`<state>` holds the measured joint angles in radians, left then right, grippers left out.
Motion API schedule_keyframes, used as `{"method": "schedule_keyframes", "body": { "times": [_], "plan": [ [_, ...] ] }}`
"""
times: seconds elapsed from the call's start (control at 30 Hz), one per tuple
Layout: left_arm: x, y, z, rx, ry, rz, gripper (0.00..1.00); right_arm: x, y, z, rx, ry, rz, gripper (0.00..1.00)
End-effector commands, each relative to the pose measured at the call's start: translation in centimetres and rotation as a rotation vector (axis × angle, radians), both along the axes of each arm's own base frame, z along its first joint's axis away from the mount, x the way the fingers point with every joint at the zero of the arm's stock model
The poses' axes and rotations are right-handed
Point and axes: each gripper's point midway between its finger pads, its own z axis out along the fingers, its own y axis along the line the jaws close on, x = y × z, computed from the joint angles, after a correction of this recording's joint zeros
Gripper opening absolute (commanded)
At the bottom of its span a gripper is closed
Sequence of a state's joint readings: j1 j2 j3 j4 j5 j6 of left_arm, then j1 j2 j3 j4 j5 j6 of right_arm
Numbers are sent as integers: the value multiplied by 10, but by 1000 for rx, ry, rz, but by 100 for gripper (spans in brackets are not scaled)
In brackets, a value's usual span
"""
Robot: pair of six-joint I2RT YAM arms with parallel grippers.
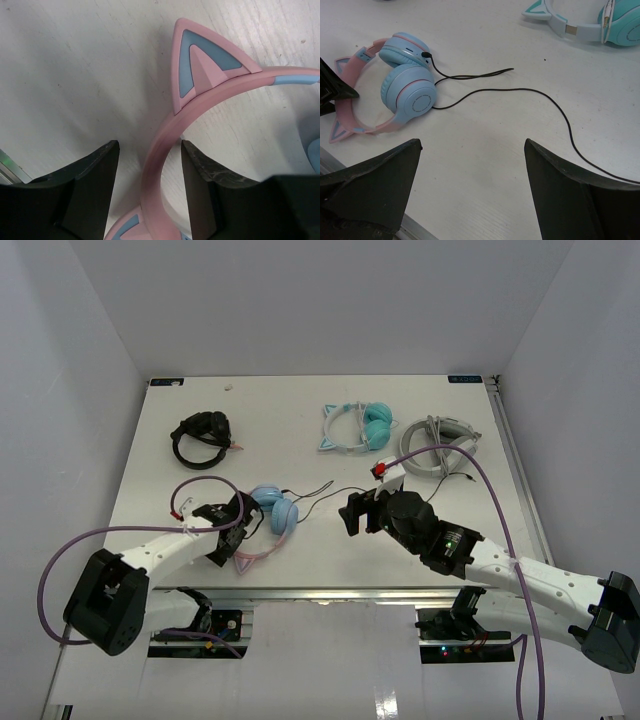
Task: Wrap the headphones
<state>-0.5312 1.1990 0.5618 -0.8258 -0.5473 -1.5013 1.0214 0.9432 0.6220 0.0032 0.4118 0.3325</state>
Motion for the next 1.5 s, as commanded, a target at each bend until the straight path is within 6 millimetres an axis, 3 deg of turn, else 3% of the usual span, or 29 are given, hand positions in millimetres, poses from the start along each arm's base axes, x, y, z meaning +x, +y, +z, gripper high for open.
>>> {"method": "schedule_keyframes", "body": {
  "times": [0.0,0.07,0.17,0.4,0.53,0.67,0.83,0.93,1.03,1.13,1.27,1.4,1.47],
  "plan": [
    [6,-3,-8,-12,3,37,62,2,5,24,61,-48,6,90],
    [6,-3,-11,-12,8,40,59,2,5,24,62,-48,9,90],
    [5,-3,-16,-8,19,45,47,1,6,26,68,-48,14,90],
    [8,-3,-13,-5,6,28,4,1,4,27,72,-51,11,90],
    [22,-9,12,-12,-52,-50,0,0,6,26,71,-47,18,90],
    [48,-22,67,-9,-166,-213,0,0,11,28,61,-51,42,90],
    [45,-20,110,0,-224,-296,0,0,14,41,56,-77,68,90],
    [47,-32,143,-39,-323,-431,0,-8,21,66,67,-120,151,90],
    [47,-47,187,-85,-457,-564,0,-18,23,82,62,-164,231,90],
    [43,-63,267,-144,-630,-685,0,-22,10,127,151,-297,230,90],
    [37,-72,332,-158,-709,-781,0,-30,-7,147,233,-489,233,90],
    [31,-61,360,-98,-692,-794,0,-33,-28,155,263,-590,185,90],
    [27,-56,375,-74,-712,-803,0,-40,-24,156,245,-643,242,90]
  ]
}}
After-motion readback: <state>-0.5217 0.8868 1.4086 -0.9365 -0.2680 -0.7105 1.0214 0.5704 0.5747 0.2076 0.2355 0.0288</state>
